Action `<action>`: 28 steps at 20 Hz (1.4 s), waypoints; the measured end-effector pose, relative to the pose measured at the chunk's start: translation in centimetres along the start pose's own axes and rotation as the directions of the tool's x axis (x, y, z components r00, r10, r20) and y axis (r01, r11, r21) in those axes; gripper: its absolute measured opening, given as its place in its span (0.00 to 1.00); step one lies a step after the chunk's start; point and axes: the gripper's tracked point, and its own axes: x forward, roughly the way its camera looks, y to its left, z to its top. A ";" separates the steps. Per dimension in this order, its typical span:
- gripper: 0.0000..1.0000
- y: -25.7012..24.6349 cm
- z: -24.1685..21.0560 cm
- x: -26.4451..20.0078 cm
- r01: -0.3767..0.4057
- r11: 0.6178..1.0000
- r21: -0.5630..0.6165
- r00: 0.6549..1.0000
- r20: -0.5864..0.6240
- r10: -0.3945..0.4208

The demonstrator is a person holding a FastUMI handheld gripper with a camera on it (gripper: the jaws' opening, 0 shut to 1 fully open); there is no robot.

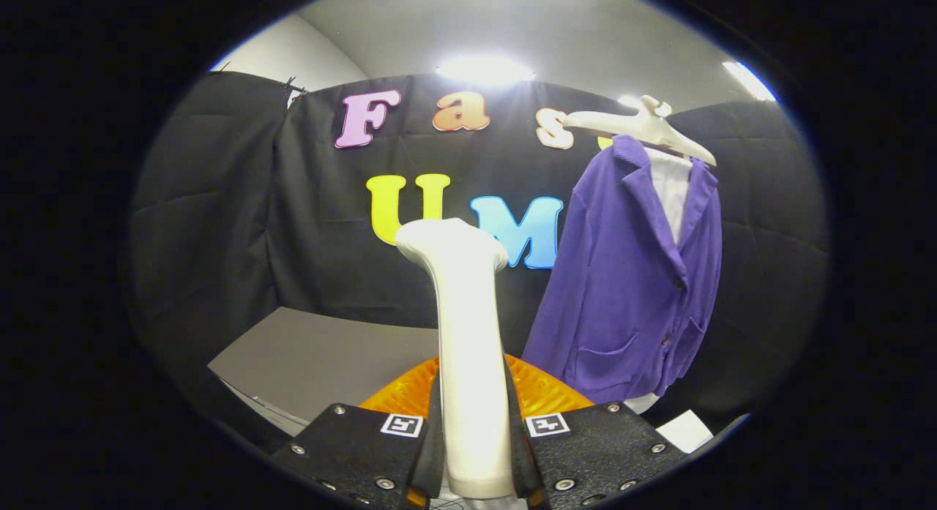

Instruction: Iron the clothes twice with a garment steamer, once on the left side and once on the right side.

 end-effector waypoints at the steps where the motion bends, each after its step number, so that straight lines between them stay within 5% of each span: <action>1: 0.37 -0.7 0.4 -0.8 0.008 1.000 -0.007 1.000 0.013 -0.008; 18: 0.33 -12.3 3.7 -11.6 -0.014 1.000 -0.004 0.988 0.156 0.014; 28: 0.33 -18.3 6.5 -9.3 0.065 0.996 0.058 0.981 0.177 -0.074</action>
